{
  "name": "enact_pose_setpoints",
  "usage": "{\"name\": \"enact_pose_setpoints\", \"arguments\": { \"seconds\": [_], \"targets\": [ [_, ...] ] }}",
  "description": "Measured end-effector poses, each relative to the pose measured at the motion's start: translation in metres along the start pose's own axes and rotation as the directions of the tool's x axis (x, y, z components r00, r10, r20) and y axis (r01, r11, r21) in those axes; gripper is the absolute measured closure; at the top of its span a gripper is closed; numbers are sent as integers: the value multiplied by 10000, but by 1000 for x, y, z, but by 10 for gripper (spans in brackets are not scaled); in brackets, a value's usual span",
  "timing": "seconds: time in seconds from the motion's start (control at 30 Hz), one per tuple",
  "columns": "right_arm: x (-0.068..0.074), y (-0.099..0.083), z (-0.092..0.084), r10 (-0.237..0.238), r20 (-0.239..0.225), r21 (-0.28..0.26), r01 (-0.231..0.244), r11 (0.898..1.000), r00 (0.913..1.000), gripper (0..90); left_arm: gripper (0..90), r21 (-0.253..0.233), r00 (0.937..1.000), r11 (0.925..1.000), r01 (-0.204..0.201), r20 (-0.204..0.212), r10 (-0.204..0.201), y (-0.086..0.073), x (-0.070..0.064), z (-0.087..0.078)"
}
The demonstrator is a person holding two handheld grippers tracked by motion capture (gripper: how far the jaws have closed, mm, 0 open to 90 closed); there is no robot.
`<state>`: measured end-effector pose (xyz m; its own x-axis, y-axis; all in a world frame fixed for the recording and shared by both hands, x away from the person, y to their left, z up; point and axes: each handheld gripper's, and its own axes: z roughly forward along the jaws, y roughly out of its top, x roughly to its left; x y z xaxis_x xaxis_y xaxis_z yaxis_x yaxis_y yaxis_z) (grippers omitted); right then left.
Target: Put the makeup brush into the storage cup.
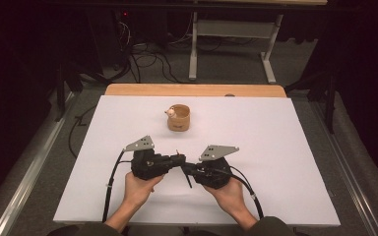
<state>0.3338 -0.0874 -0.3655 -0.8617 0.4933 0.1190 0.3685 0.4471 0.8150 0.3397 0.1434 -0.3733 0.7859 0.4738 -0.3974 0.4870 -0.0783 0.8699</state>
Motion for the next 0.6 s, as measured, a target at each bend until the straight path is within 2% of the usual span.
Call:
{"name": "enact_pose_setpoints", "arguments": {
  "seconds": [0.17, 0.3, 0.37, 0.5, 0.6],
  "targets": [
    [0, 0, 0, -17, -30, -95, 17, 10000, 10000, 832, 838, 73, 9998, 9999, -94, -155, 95, 1, 0, -2],
    [-1, 0, -2, 201, -205, -276, -207, 9994, 9996, 737, 839, 117, 9994, 9998, -172, -296, 175, 1, 1, -3],
    [0, 1, -4, 118, -181, -419, -125, 9990, 9998, 675, 838, 78, 9993, 9998, -185, -337, 188, 2, 1, -5],
    [-4, 0, -6, 347, -25, -466, -348, 9983, 9994, 583, 838, -8, 9991, 9999, -149, -393, 148, 3, 3, -7],
    [-8, -2, -9, 485, 93, -564, -479, 9973, 9988, 535, 838, 55, 9981, 9993, -382, -491, 384, 4, 2, -7]
  ]
}}
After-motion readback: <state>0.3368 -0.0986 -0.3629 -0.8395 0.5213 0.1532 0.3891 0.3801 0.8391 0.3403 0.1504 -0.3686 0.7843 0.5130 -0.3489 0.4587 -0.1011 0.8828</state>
